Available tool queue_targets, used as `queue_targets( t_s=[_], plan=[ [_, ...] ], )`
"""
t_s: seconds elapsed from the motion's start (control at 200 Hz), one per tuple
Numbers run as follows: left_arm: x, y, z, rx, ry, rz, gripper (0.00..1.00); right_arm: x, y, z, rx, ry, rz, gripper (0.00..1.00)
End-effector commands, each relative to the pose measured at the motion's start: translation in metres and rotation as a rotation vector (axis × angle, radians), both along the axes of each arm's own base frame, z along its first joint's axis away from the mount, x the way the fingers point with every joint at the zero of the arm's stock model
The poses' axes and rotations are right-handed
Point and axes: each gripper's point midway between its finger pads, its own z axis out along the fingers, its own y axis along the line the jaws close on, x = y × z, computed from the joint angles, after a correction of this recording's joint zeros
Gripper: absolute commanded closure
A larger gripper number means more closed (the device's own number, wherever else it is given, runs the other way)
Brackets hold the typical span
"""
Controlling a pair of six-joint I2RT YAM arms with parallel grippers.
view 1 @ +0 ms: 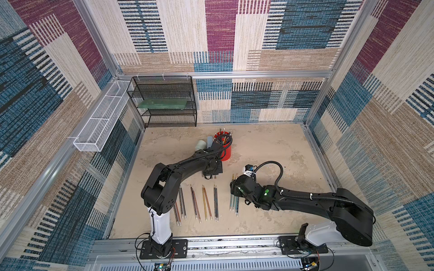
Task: Remove the protective cover of the pencils
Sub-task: Place the protective sleeve at the center of the board, then pick up the pencil from the center of the board.
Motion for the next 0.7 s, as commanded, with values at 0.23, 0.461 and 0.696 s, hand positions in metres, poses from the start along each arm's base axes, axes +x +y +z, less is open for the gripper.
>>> queue_targets(
  t_s=[0.23, 0.461, 0.696],
  plan=[
    [-0.042, 0.043, 0.086, -0.149, -0.270, 0.107, 0.76, 0.003, 0.025, -0.010, -0.093, 0.025, 0.040, 0.48],
    [-0.095, 0.101, 0.117, -0.246, -0.499, 0.213, 0.54, 0.007, 0.026, -0.041, -0.196, 0.080, 0.013, 0.54],
    [-0.111, 0.118, 0.120, -0.253, -0.542, 0.242, 0.50, 0.009, 0.019, -0.056, -0.259, 0.102, -0.019, 0.54]
  ],
)
